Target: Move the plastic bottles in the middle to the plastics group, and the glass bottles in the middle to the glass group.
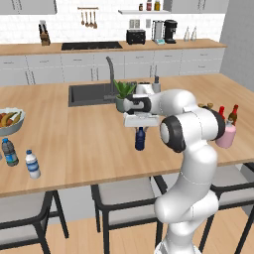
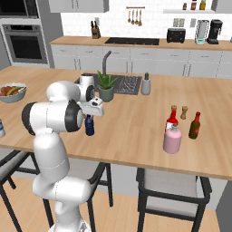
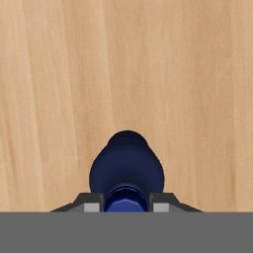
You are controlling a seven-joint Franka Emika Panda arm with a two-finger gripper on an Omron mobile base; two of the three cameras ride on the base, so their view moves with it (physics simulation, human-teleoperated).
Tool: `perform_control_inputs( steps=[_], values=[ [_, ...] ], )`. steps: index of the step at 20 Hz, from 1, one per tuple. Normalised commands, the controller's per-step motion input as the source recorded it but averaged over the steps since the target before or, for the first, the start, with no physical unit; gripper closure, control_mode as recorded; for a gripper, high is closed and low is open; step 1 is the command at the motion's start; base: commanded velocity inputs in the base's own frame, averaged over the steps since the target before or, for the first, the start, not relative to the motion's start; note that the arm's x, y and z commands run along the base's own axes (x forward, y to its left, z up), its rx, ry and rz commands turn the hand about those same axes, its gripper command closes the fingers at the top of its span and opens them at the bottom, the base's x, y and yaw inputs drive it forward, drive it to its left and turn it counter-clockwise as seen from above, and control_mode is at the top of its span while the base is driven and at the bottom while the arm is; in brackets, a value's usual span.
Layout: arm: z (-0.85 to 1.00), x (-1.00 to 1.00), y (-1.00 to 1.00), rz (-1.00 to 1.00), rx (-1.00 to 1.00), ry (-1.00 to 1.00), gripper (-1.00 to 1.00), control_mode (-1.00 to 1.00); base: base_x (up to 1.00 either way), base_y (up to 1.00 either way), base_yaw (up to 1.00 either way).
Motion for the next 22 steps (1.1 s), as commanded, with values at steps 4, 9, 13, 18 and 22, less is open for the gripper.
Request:
perform_control_inputs(
  steps=[4, 9, 13, 18, 22],
  values=[
    [0.11, 0.0, 0.0, 0.0, 0.0, 0.0, 1.0, -1.0, 0.0, 0.0, 0.0],
    [0.18, 0.0, 0.0, 0.0, 0.0, 0.0, 1.0, -1.0, 0.0, 0.0, 0.0],
    [0.17, 0.0, 0.08, 0.03, 0.0, -0.01, 1.0, -1.0, 0.0, 0.0, 0.0],
    [0.2, 0.0, 0.39, 0.14, 0.0, -0.01, 1.0, -1.0, 0.0, 0.0, 0.0],
    [0.16, -0.07, 0.69, 0.22, 0.0, 0.0, 1.0, -1.0, 0.0, 0.0, 0.0]
  ],
)
